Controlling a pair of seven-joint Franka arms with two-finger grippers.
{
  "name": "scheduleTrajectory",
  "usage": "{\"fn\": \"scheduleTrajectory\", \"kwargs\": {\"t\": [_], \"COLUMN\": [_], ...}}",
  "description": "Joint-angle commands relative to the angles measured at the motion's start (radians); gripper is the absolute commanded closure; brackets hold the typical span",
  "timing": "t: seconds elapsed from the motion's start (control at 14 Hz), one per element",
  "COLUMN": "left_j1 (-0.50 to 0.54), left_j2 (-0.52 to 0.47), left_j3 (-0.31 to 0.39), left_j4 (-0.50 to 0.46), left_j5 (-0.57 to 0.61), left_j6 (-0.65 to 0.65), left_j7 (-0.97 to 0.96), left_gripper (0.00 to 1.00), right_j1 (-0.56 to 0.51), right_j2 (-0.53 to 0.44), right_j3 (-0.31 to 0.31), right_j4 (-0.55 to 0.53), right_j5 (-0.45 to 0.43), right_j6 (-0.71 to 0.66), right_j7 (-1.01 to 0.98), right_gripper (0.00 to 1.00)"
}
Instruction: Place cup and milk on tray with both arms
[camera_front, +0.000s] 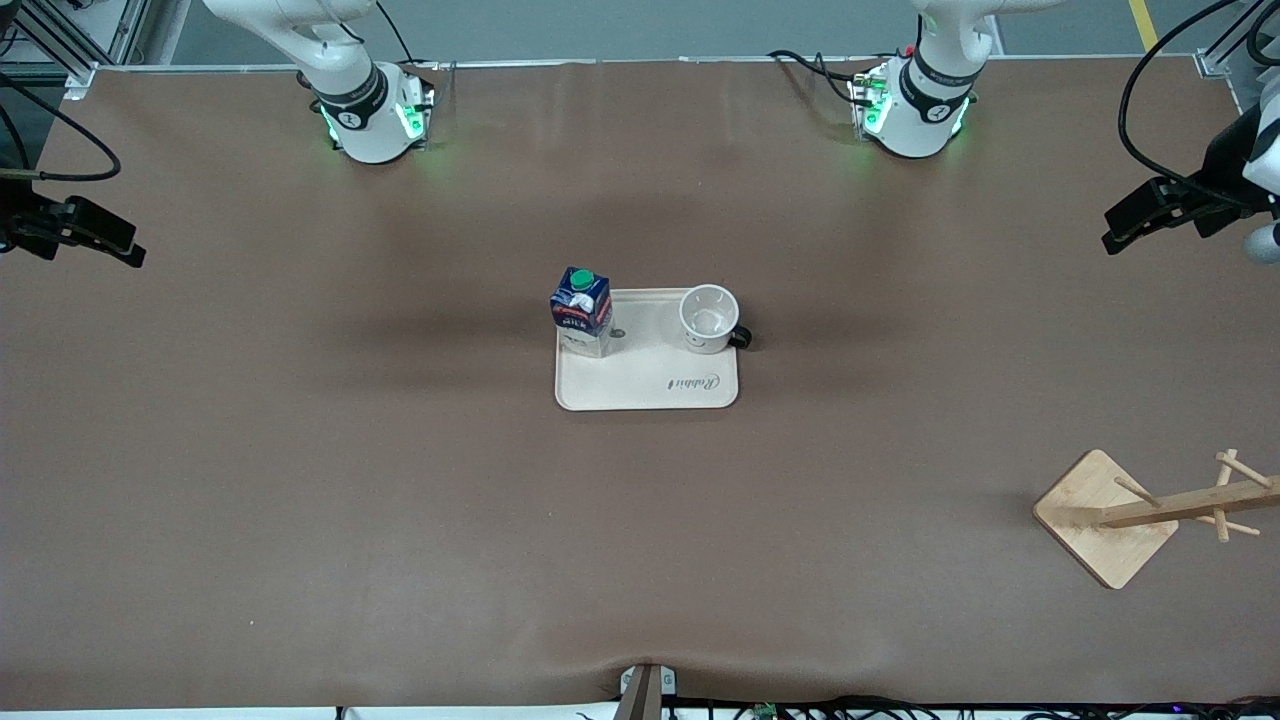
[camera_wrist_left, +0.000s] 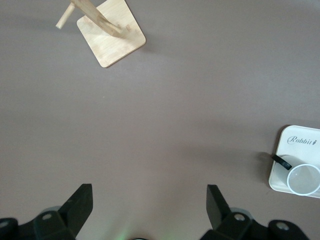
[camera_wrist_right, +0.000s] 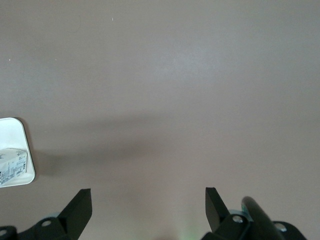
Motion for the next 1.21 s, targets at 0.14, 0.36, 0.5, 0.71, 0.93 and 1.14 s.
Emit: {"fn": "scheduleTrajectory", "kwargs": {"t": [0.14, 0.36, 0.5, 0.71, 0.93, 1.14], "left_j1": [-0.094, -0.099, -0.1, -0.1, -0.103, -0.105], "left_j2": [-0.045, -0.044, -0.041, -0.035, -0.029, -0.021], "left_j3": [0.074, 0.07, 0.068, 0.064, 0.062, 0.064], "left_j4": [-0.031, -0.029, -0.029, -0.024, -0.024, -0.009], "left_j5": [-0.019, -0.029, -0.033, -0.033, -0.033, -0.033], "left_j6": [-0.023, -0.033, -0.035, -0.035, -0.035, -0.035], "left_j7": [0.01, 0.011, 0.01, 0.008, 0.013, 0.011], "left_gripper": [0.0, 0.0, 0.0, 0.0, 0.0, 0.0], "right_j1": [-0.022, -0.023, -0.025, -0.031, -0.03, -0.03], "right_j2": [0.015, 0.029, 0.058, 0.078, 0.078, 0.078], "right_j3": [0.01, 0.01, 0.01, 0.009, 0.009, 0.009], "right_j4": [0.033, 0.036, 0.065, 0.087, 0.089, 0.09], "right_j5": [0.022, 0.017, 0.014, 0.014, 0.019, 0.02], "right_j6": [-0.01, -0.004, 0.018, 0.024, 0.024, 0.024], "right_j7": [-0.009, -0.009, -0.009, -0.009, -0.009, -0.009], "right_gripper": [0.0, 0.0, 0.0, 0.0, 0.0, 0.0]}}
